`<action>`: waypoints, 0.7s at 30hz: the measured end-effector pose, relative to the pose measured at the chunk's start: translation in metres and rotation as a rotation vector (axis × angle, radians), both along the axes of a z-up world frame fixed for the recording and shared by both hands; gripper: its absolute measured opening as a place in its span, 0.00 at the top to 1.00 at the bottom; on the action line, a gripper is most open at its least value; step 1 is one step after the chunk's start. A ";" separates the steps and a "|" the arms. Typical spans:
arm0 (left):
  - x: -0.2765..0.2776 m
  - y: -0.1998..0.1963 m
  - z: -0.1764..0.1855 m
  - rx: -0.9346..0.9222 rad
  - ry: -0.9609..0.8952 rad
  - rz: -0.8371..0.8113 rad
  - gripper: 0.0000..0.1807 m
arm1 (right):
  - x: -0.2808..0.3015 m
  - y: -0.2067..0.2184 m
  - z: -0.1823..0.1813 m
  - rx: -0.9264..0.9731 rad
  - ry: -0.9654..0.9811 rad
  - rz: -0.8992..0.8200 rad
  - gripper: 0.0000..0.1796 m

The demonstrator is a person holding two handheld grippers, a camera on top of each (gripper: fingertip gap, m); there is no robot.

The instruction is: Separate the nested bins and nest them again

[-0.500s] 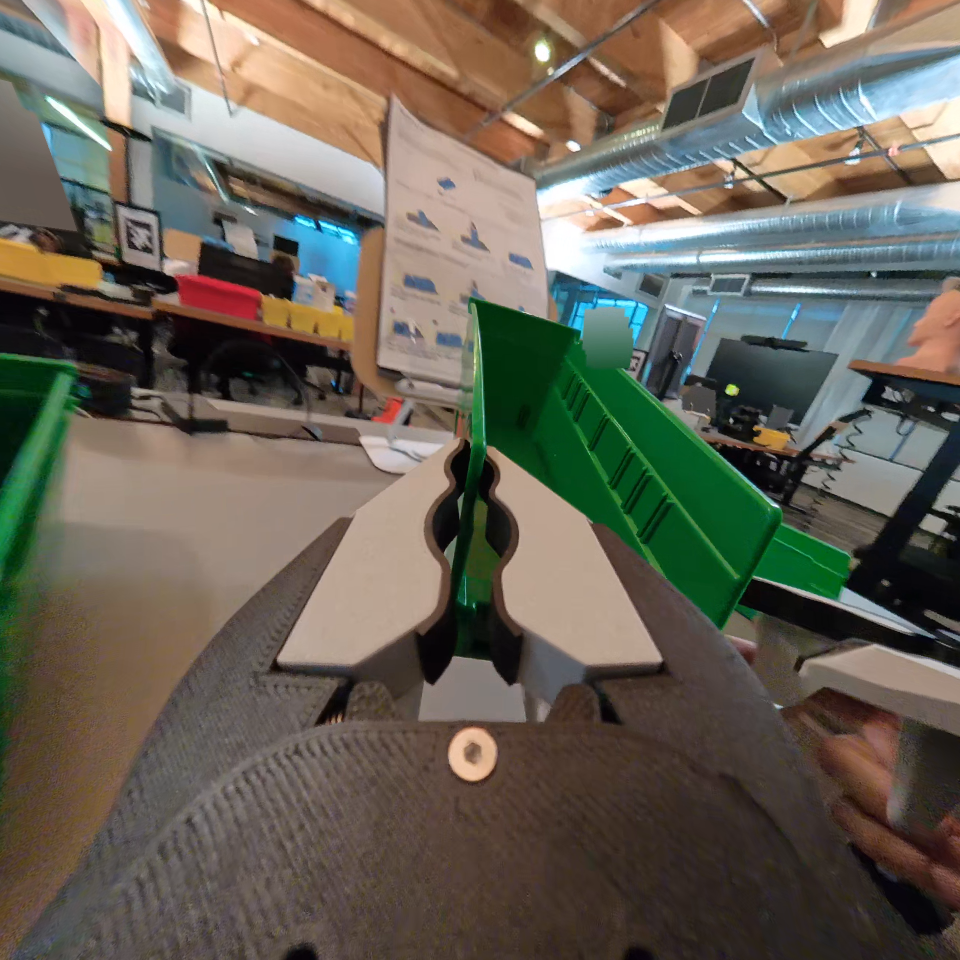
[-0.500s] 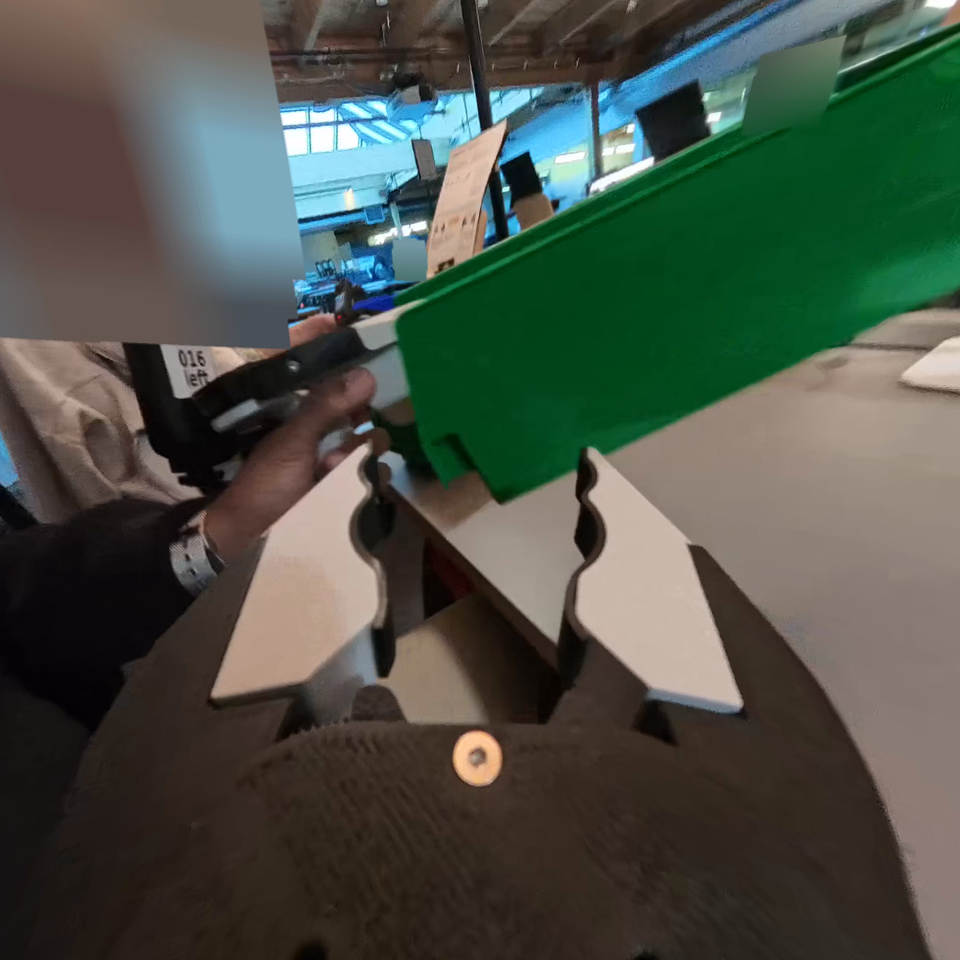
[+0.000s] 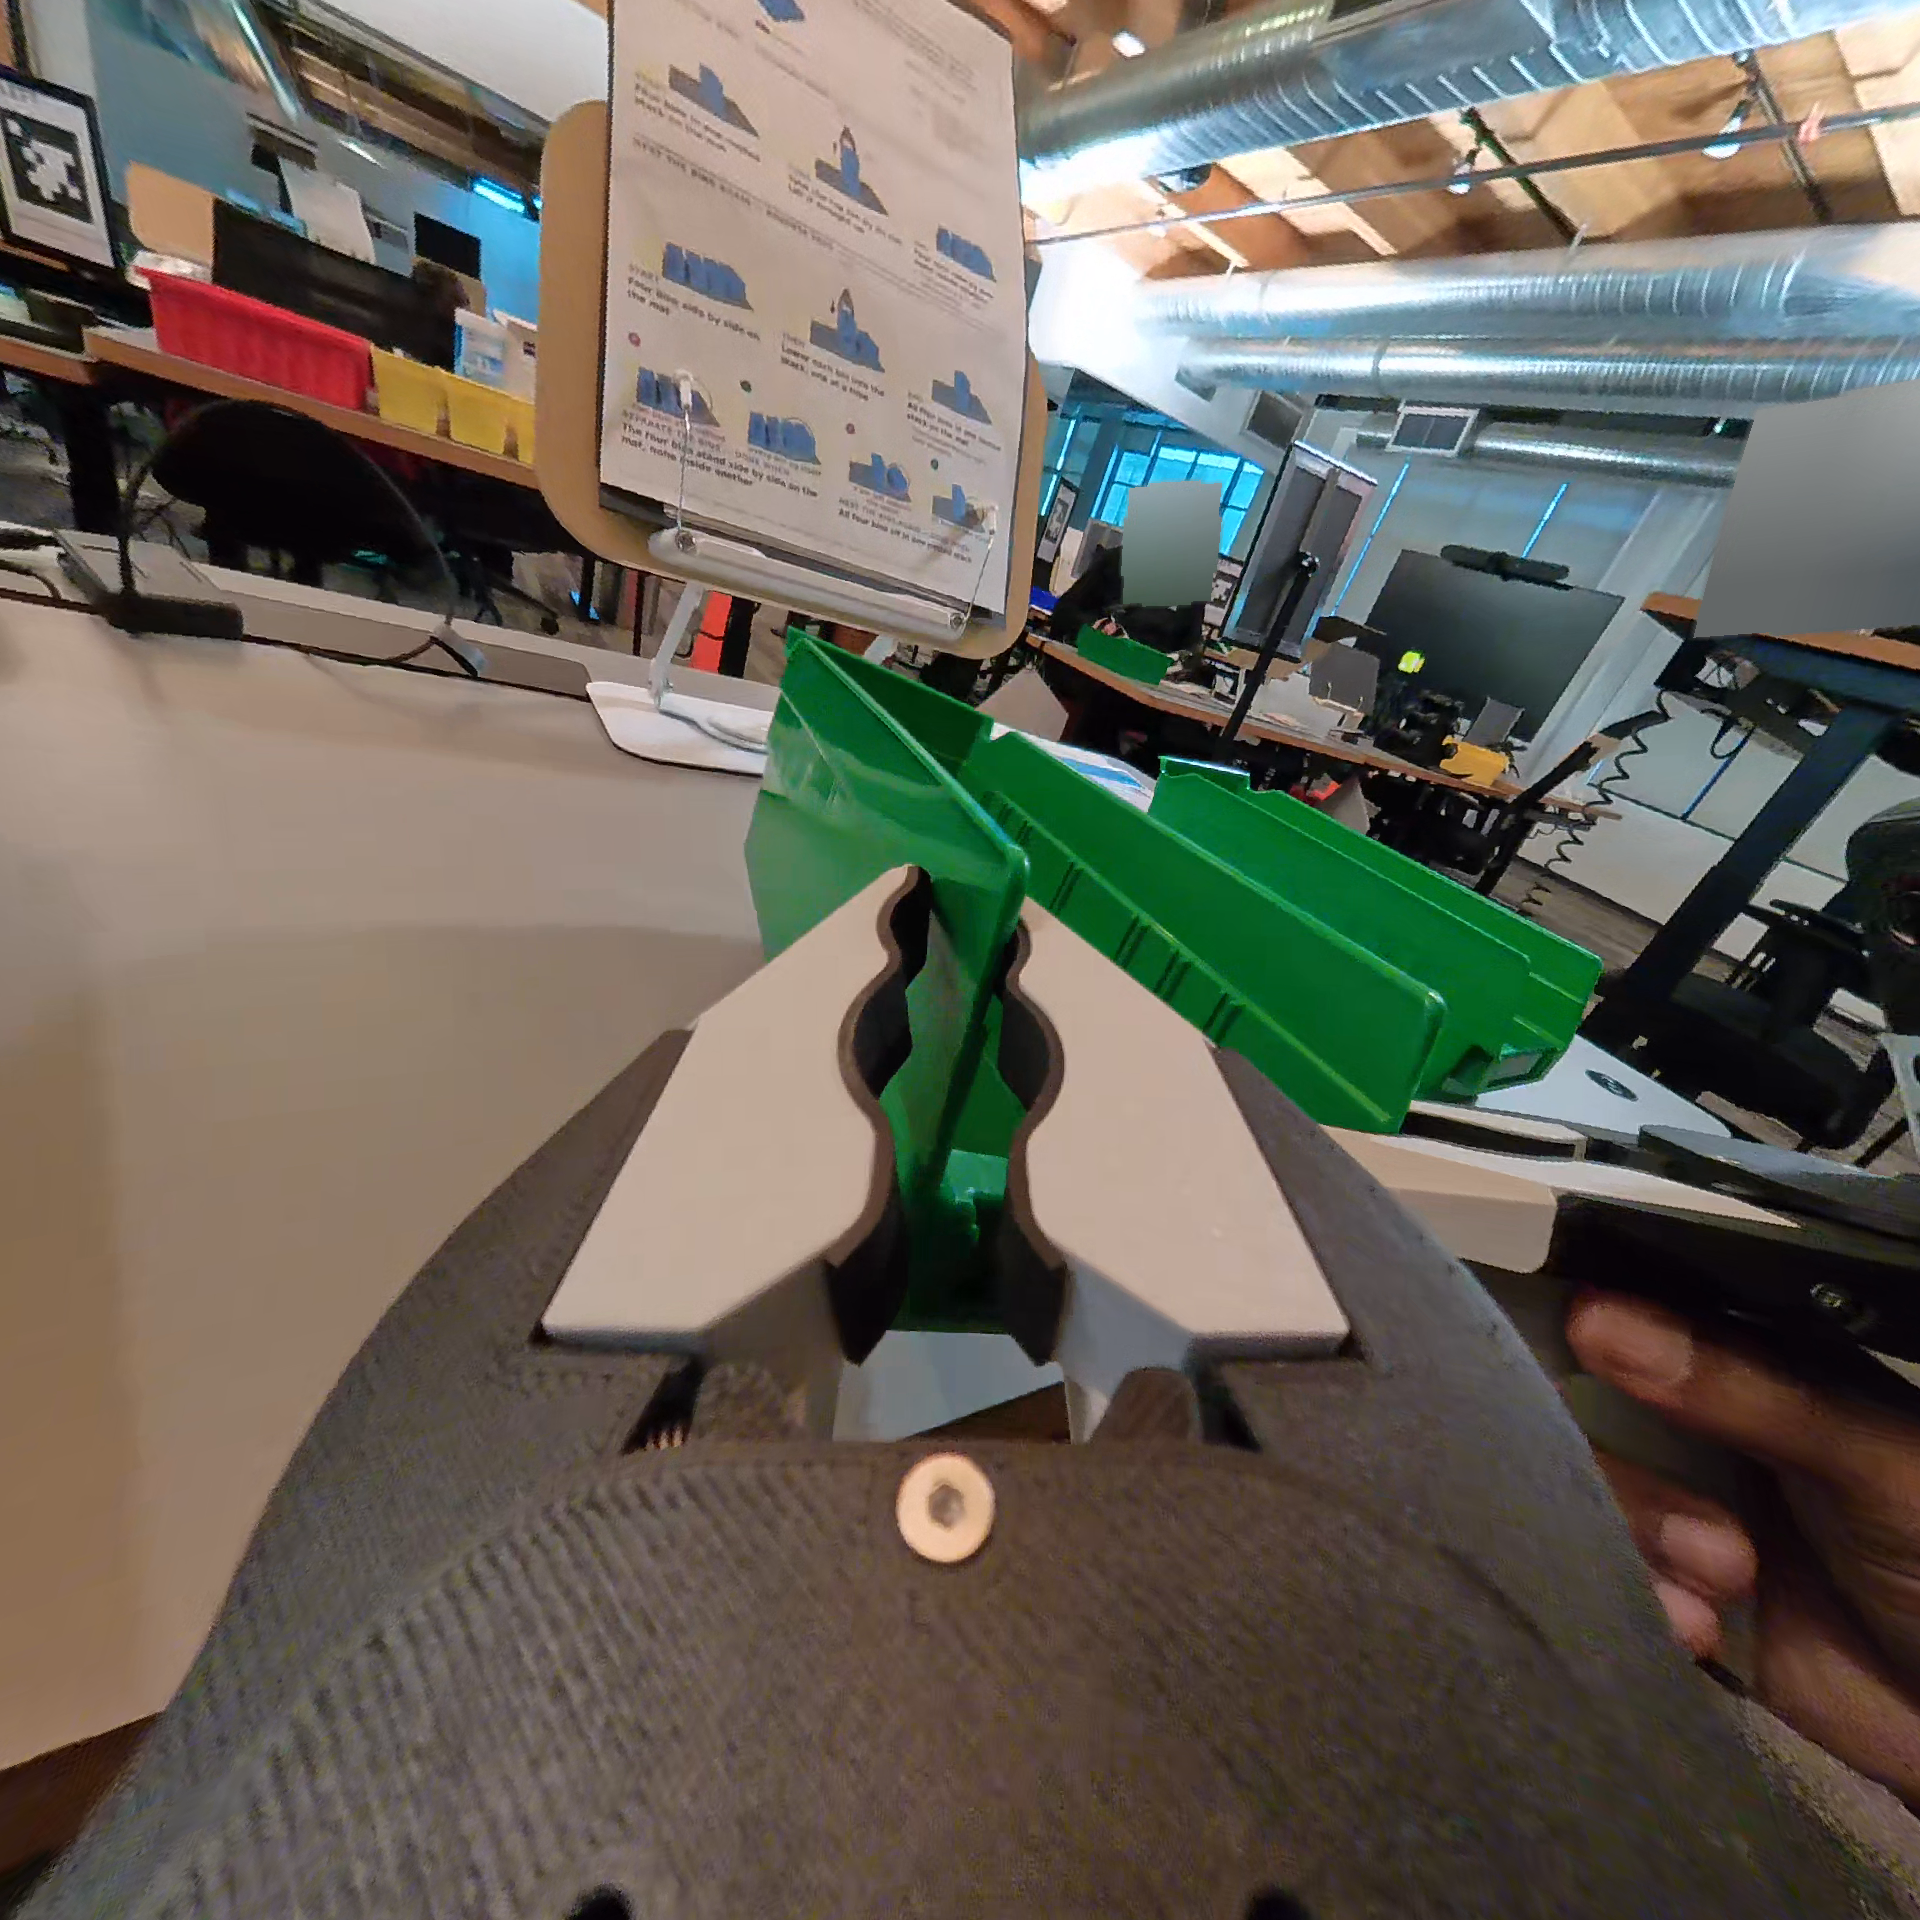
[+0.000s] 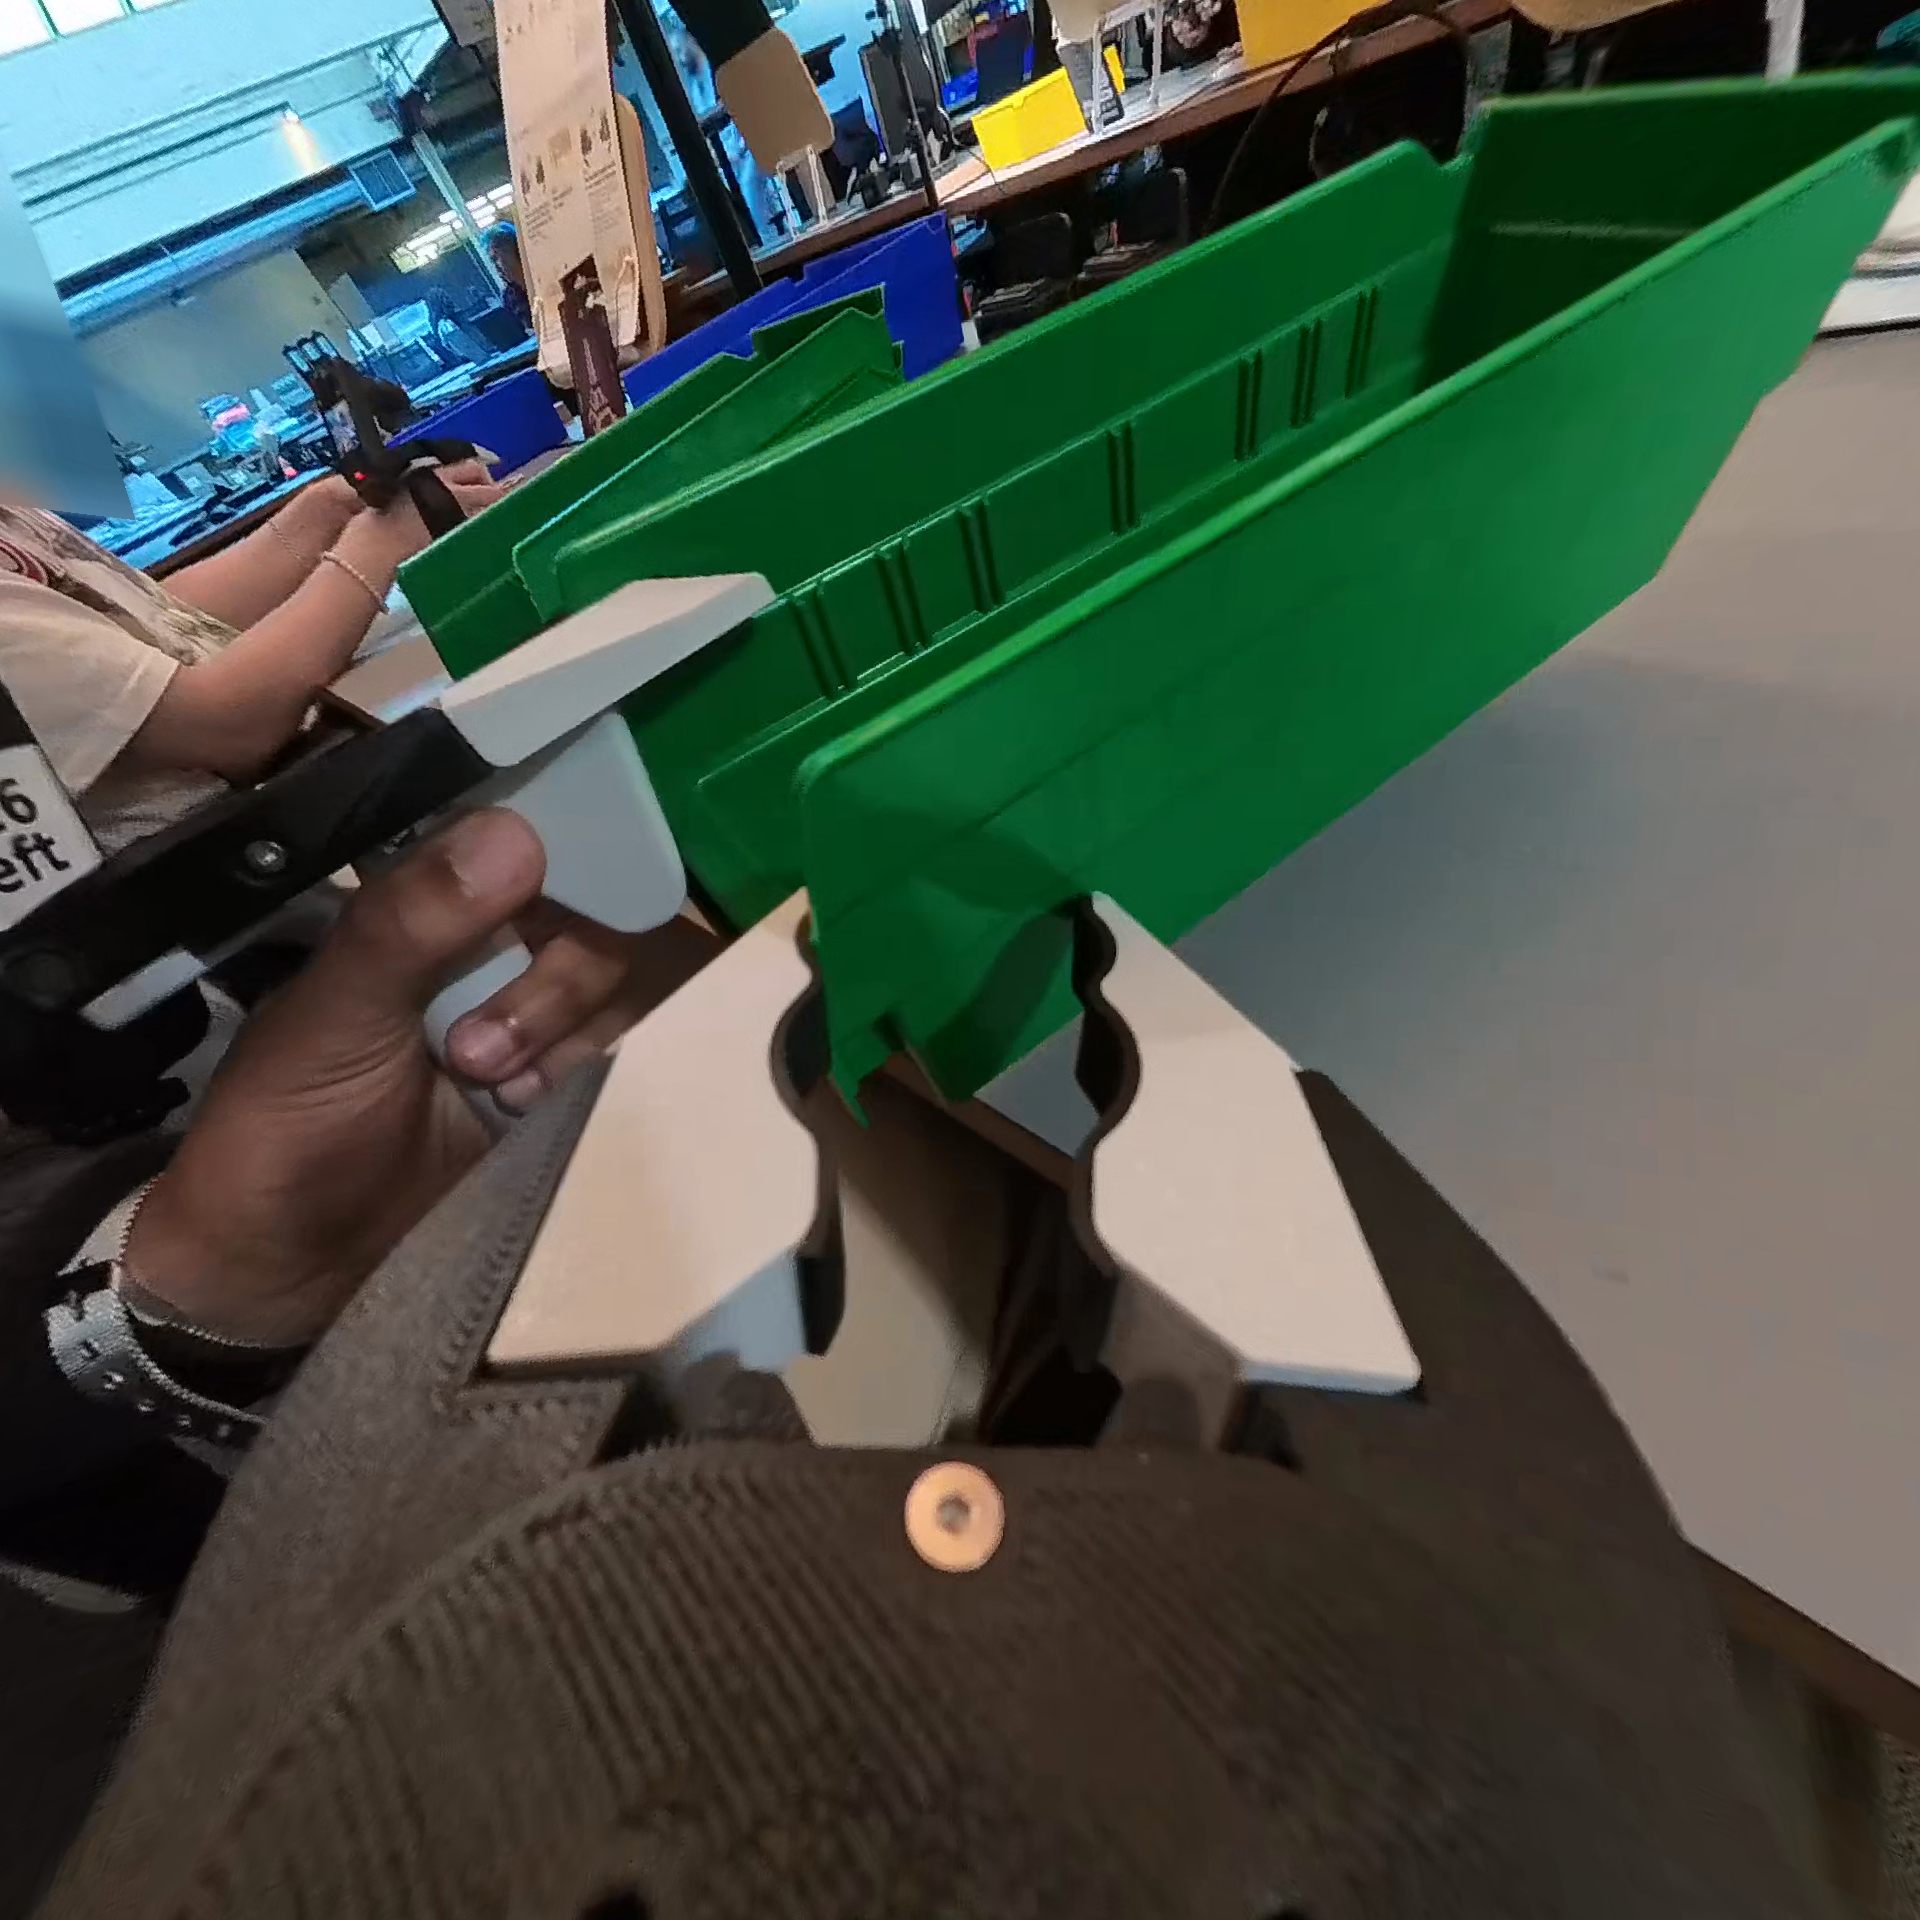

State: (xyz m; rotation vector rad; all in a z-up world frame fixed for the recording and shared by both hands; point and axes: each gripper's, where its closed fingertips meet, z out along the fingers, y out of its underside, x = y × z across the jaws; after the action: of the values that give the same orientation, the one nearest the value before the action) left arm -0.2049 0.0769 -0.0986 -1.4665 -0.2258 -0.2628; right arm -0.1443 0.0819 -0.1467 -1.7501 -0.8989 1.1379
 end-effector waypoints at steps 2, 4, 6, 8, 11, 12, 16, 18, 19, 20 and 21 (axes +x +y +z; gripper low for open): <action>0.004 0.001 -0.003 -0.011 -0.004 -0.024 0.94 | 0.004 0.007 -0.002 0.053 -0.040 -0.040 0.82; 0.008 0.004 -0.009 -0.046 -0.038 -0.058 0.92 | 0.007 0.016 -0.004 0.054 -0.062 -0.080 0.86; 0.016 0.006 -0.013 -0.070 -0.049 -0.113 0.87 | 0.013 0.029 -0.008 0.020 -0.065 -0.118 0.90; 0.034 0.006 -0.011 -0.062 -0.031 -0.216 0.82 | 0.024 0.047 -0.010 0.050 -0.090 -0.187 0.94; 0.062 0.002 -0.009 -0.069 -0.063 -0.399 0.72 | 0.043 0.075 0.006 0.088 -0.055 -0.242 1.00; 0.068 0.000 -0.009 -0.073 -0.087 -0.439 0.71 | 0.050 0.082 0.011 0.084 -0.044 -0.247 0.99; 0.059 -0.002 -0.011 -0.063 -0.203 -0.443 0.76 | 0.090 0.123 0.020 0.151 -0.049 -0.395 0.99; 0.050 0.000 -0.015 -0.084 -0.235 -0.436 0.77 | 0.115 0.143 0.025 0.188 -0.061 -0.471 0.98; 0.046 0.001 -0.018 -0.093 -0.248 -0.432 0.77 | 0.126 0.153 0.025 0.191 -0.063 -0.507 0.98; 0.043 0.002 -0.020 -0.099 -0.260 -0.427 0.78 | 0.138 0.161 0.024 0.179 -0.056 -0.542 0.98; 0.040 0.002 -0.021 -0.105 -0.272 -0.425 0.78 | 0.149 0.169 0.023 0.159 -0.051 -0.575 0.98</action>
State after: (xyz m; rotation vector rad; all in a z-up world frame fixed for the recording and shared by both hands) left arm -0.1650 0.0792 -0.1199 -1.5724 -0.1453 -0.8077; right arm 0.0046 0.2509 -0.1239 -1.7493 -0.4478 0.6303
